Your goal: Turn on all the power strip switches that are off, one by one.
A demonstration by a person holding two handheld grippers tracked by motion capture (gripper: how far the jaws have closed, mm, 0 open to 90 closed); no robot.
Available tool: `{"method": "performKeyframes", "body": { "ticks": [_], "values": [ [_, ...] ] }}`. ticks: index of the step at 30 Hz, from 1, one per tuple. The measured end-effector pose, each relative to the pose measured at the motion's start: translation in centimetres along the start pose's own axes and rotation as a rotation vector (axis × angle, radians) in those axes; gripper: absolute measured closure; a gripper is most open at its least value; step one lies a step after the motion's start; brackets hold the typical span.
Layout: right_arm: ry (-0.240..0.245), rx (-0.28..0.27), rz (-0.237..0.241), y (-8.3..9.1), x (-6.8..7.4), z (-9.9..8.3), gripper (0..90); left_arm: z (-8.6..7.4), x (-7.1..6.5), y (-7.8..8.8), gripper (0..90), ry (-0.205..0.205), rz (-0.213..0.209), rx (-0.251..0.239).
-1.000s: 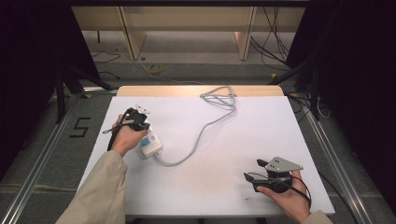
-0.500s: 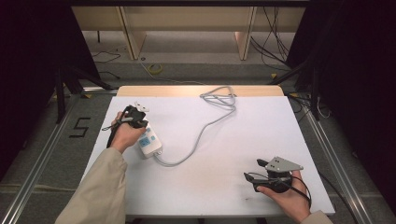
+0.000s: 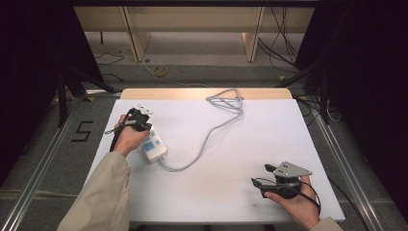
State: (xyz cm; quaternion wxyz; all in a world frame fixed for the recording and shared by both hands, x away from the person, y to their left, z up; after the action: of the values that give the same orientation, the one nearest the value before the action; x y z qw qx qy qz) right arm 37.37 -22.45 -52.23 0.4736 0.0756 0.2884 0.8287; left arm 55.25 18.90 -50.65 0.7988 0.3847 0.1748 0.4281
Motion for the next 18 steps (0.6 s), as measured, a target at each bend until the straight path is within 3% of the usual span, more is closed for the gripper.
{"method": "performKeyframes", "body": {
  "ticks": [10,18],
  "values": [
    [0.000,0.000,0.001,0.0,0.0,0.0,28.2,0.9,0.5,0.3,90.0,-0.016,0.015,0.000],
    [0.001,-0.002,0.002,0.0,0.0,0.0,28.2,0.9,0.9,0.1,90.0,0.001,0.015,0.000]
  ]
}}
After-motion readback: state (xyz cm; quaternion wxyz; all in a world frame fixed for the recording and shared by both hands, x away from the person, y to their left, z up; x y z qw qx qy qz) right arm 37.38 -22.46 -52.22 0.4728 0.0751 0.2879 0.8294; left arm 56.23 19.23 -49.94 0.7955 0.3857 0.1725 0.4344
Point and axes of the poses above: each handheld gripper's, and its own axes: y roughly backward along the jaws, z roughly out of its top, x roughly to its left, the point moved 8 cm from there along -y, roughly forward along the jaws, and after that the axes turned 11 degrees about -z, right-handed, at the moved point
